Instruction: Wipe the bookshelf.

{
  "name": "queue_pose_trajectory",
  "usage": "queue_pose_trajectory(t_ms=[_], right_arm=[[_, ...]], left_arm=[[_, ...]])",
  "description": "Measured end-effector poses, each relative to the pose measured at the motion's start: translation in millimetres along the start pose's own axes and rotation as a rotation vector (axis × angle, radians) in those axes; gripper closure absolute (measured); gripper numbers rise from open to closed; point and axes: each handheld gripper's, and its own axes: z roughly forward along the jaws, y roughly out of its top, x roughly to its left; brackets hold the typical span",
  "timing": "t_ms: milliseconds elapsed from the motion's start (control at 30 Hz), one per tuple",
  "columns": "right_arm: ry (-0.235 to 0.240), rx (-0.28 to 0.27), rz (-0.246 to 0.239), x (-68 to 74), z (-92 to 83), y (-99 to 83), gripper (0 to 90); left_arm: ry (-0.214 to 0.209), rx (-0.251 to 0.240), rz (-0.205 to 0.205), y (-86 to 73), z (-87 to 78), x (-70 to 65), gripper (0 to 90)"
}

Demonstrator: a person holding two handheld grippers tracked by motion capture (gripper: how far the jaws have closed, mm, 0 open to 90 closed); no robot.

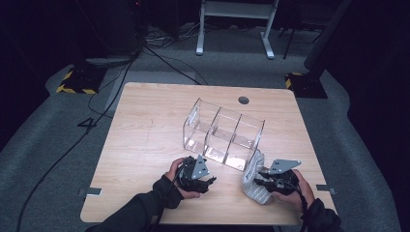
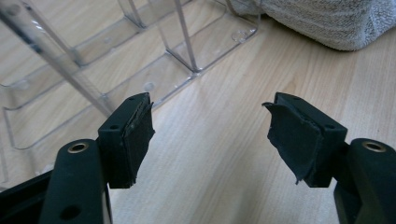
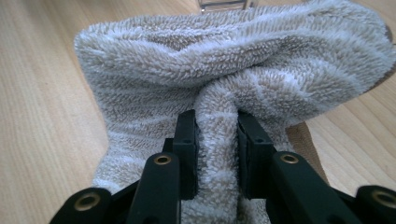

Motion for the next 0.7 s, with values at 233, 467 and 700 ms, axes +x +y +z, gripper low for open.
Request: queue_pose_trajectory(t_ms=[233,467,700], right_arm=[[0.055,-0.009,-0.019,6.0,-2.3,-3.6,72.1],[0.110,-0.016,-0.080,22.7,0.8,1.8,69.6],[0.132,-0.038,-0.131,48.2,16.1,16.4,64.8]], left_arm=[[-0.048,0.027,-0.009,-12.2,1.9,4.2,29.9],[-0.054,0.058,-0.032,-23.3,-7.4,6.1,26.9],[-0.095,-0.036,-0.026,-11.6,-26.2,-10.0,25.2]])
